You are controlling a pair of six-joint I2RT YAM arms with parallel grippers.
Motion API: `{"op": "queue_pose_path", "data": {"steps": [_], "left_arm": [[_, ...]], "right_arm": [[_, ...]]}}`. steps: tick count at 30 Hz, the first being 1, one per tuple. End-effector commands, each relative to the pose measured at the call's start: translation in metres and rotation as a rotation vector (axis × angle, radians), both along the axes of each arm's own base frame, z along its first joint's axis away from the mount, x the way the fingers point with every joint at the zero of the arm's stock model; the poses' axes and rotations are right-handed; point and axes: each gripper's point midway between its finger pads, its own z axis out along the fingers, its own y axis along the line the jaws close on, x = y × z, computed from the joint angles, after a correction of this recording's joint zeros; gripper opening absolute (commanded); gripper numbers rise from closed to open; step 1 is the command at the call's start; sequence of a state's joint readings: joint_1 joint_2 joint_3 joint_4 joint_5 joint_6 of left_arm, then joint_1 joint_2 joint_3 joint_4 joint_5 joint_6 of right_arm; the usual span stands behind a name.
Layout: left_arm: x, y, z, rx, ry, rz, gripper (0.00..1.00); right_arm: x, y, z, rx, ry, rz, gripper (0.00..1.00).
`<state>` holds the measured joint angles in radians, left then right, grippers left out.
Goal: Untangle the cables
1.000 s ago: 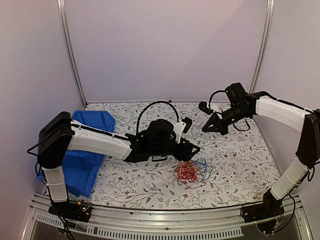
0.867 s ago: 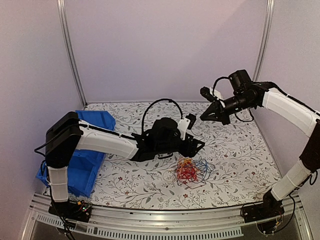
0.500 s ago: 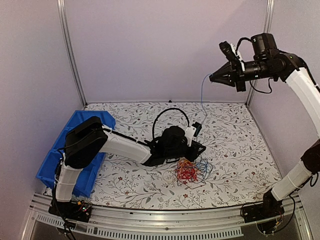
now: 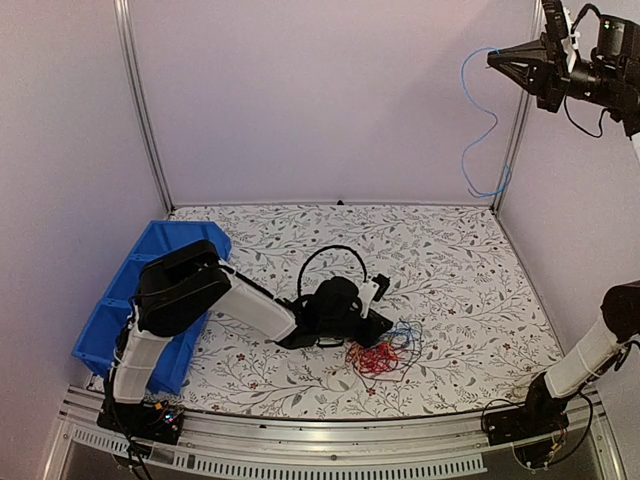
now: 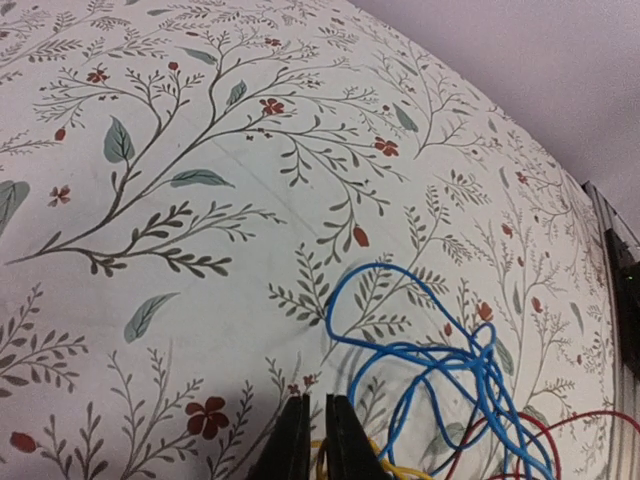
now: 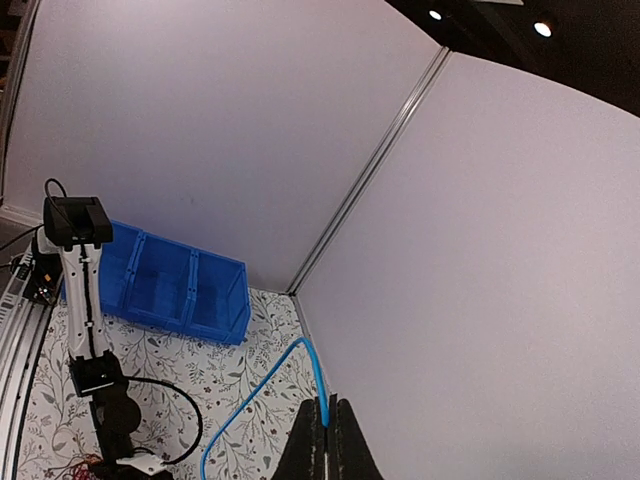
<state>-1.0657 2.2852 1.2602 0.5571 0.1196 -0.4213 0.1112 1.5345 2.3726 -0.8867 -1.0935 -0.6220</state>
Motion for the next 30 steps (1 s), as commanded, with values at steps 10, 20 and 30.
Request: {"op": "queue_pose_path", "data": {"steps": [10,20,30], "left_arm": [[-0.003,0.034,0.108,-0.143,-0.116,0.044,0.47],[0.007,0.078,0.2,-0.212,-0.288,0.221,0.61],[0.014,0.048,0.237,-0.154,-0.447,0.127,0.65]], "right_arm": [[0.072,-0.01,-0.109,-0.006,0.271,-0.14,0.0],[0.073,-0.006,-0.193,-0.014,0.439,-0.117,0.0],[0.059,0.003,-0.233,-0.015,0.546,-0.073,0.0]]}}
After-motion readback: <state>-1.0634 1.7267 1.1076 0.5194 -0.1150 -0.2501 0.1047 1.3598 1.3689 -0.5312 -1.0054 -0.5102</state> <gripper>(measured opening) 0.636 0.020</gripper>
